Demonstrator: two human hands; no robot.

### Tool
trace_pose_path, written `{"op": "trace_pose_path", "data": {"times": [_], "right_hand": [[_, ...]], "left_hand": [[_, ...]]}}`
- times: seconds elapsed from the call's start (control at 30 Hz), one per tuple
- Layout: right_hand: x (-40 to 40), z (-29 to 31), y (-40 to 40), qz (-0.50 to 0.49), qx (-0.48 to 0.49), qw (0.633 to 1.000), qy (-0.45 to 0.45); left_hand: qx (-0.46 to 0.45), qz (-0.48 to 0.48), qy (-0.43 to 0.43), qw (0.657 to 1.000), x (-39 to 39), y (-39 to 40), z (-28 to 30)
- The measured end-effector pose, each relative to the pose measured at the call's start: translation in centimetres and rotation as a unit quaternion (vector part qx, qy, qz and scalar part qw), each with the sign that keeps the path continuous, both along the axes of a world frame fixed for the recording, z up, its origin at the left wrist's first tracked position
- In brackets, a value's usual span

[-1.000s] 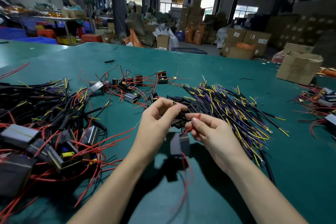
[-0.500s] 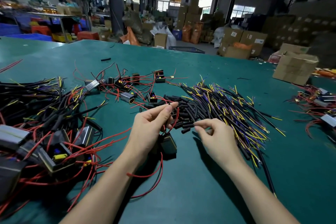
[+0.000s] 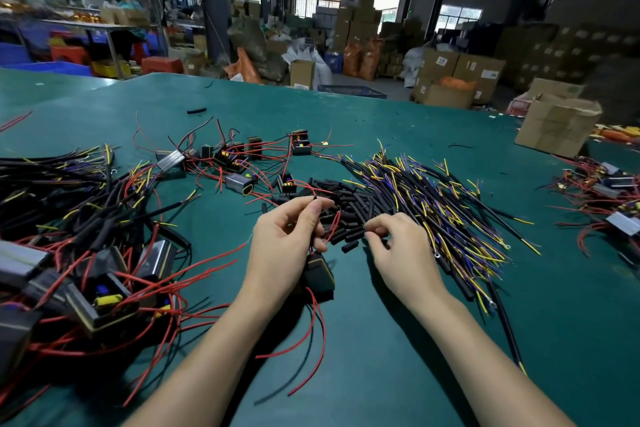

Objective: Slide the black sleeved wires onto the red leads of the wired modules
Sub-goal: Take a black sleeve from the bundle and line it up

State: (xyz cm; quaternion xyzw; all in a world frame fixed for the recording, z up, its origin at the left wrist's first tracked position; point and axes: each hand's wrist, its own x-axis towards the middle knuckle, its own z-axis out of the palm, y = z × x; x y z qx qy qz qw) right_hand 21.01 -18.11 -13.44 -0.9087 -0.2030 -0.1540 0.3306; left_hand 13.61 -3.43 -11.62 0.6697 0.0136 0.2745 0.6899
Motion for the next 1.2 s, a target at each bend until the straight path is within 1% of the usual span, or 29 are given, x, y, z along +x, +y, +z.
{"op": "trace_pose_path", "data": {"times": [0.07,0.13,0.2,0.27,0.33,0.37,0.4,0.43,0.5,0.53,0.57,0.6,0.67,0.7,0.77,0.83,0.93,1.1,1.2], "right_hand": [[0.6,0.6,0.3,0.022,-0.041,0.999,0.011],[1.1,1.2,0.7,0.046,-0.118,0.992,0.013],[1.7,2.1,1.2,0.06,-0.221,0.973,-0.014],[2.2,2.9,1.6,0.084,-0.308,0.946,-0.052],[2.6,3.4,2.0,0.108,-0.359,0.924,-0.073],[2.8,3.5,2.0,0.12,-0.361,0.922,-0.074],[2.9,3.4,1.8,0.128,-0.333,0.932,-0.07],[2.9,3.3,1.5,0.126,-0.272,0.952,-0.059],[2.3,3.0,0.8,0.096,-0.086,0.991,-0.023],[1.8,2.9,0.3,0.069,0.013,0.998,-0.003],[1.3,2.7,-0.1,0.045,0.104,0.993,0.023],[0.6,2.5,-0.4,0.032,0.19,0.98,0.059],[-0.8,2.1,-0.8,0.044,0.333,0.93,0.148],[-1.3,2.0,-1.0,0.058,0.381,0.903,0.191],[-2.1,2.0,-1.1,0.083,0.436,0.86,0.251],[-2.5,2.5,-1.0,0.108,0.458,0.84,0.269],[-2.7,3.0,-0.8,0.124,0.471,0.831,0.27],[-2.9,2.9,-0.7,0.139,0.51,0.803,0.275],[-2.9,2.8,-0.6,0.144,0.493,0.816,0.265]], "left_hand": [[-0.006,0.0,0.003,1.0,0.1,-0.1,-0.2],[0.001,-0.01,0.006,1.0,0.2,-0.3,-0.4],[0.01,-0.023,0.013,1.0,0.4,-0.4,-0.6],[-0.005,-0.039,0.021,0.999,0.4,-0.6,-0.7],[-0.016,-0.045,0.032,0.998,0.4,-0.6,-0.8],[-0.019,-0.042,0.037,0.998,0.5,-0.6,-0.8],[-0.02,-0.039,0.038,0.998,0.5,-0.5,-0.7],[-0.023,-0.036,0.036,0.998,0.5,-0.4,-0.7],[-0.048,-0.034,0.036,0.998,0.6,-0.2,-0.6],[-0.065,-0.035,0.041,0.996,0.6,-0.1,-0.6],[-0.08,-0.038,0.047,0.995,0.7,-0.1,-0.7],[-0.095,-0.042,0.053,0.993,0.7,-0.1,-0.7],[-0.124,-0.05,0.061,0.989,0.8,0.0,-0.7],[-0.135,-0.051,0.063,0.988,0.9,0.1,-0.6],[-0.146,-0.049,0.066,0.986,1.0,0.2,-0.6],[-0.144,-0.05,0.061,0.986,1.0,0.2,-0.6],[-0.102,-0.042,0.045,0.993,0.7,-0.1,-0.5],[0.05,-0.003,0.016,0.999,0.2,-0.8,-0.5],[0.101,0.024,-0.009,0.995,0.0,-1.1,-0.5]]}}
